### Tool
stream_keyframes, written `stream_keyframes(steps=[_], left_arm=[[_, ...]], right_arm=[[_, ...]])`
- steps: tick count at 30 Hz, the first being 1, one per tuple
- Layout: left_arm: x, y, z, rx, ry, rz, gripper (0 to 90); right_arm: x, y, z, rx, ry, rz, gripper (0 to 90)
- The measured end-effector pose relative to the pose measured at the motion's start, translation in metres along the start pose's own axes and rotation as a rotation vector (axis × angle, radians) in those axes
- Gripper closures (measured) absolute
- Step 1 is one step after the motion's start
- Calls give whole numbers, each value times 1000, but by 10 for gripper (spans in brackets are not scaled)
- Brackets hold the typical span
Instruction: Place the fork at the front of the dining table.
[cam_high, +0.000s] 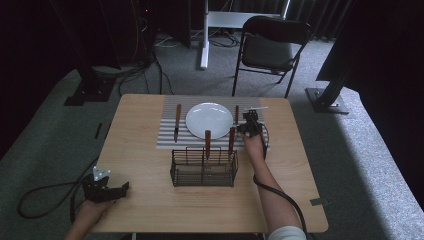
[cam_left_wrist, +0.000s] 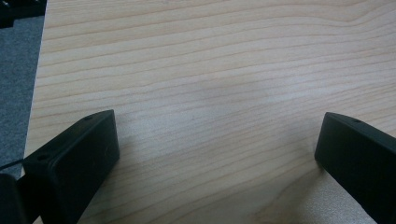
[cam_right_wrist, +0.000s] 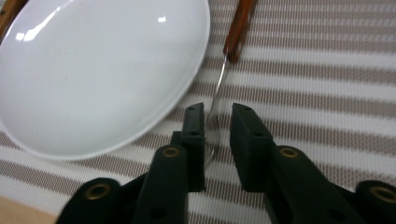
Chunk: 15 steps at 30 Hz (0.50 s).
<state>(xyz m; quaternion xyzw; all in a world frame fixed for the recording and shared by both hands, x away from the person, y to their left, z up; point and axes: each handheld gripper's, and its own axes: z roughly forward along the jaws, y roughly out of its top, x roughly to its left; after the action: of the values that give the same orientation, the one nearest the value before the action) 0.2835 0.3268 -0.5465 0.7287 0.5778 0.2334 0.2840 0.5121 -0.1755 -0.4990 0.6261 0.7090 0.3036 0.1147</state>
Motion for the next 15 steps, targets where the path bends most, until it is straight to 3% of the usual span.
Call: stream_keyframes(steps=[3, 7, 11, 15], left_arm=[[0, 0, 0, 1, 0, 0, 0], [0, 0, 0, 1, 0, 0, 0], [0, 0, 0, 1, 0, 0, 0], [0, 0, 0, 1, 0, 0, 0]], right_arm=[[-2, -5, 1, 15, 25, 7, 790], [-2, -5, -1, -9, 47, 44, 767], [1, -4, 0, 1, 47, 38, 767], [5, -7, 8, 47, 30, 35, 810]])
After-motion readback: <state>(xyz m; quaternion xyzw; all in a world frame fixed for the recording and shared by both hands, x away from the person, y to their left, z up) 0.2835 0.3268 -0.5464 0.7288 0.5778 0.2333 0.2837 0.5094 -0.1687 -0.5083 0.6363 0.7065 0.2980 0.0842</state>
